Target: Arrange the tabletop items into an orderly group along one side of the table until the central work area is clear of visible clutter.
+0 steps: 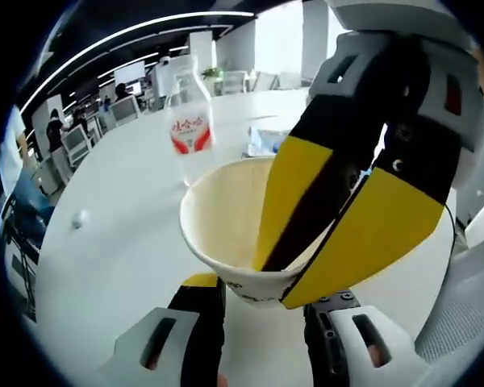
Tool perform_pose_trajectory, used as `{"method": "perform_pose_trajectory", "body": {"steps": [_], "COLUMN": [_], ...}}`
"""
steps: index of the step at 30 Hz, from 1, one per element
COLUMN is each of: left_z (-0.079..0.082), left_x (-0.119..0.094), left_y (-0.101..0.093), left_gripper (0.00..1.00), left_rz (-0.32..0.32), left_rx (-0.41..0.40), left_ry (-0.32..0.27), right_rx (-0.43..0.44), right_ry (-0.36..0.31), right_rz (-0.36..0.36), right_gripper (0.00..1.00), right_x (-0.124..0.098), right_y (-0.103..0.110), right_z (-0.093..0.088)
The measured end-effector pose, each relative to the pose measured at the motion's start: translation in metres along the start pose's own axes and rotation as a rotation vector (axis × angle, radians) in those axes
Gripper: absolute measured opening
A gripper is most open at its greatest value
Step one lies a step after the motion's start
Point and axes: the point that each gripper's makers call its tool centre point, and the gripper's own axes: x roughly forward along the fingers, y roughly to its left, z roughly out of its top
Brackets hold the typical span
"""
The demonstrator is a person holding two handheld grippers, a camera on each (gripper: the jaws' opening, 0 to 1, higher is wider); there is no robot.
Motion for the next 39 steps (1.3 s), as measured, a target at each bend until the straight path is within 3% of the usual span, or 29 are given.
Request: {"method": "perform_pose_trajectory", "body": {"steps": [39], "left_z": [-0.012], "left_x": [0.003], "left_y": [-0.001], "left_gripper": [0.37], "left_rz": [-0.012], "left_rx": [-0.111], "left_ry": [0.008], "right_rx": [-0.006], "right_ry": [0.084], "right_rz": [0.023], "right_gripper": [0.03], "right_x": [0.016], "right_y": [0.006], "right_z": [-0.017]}}
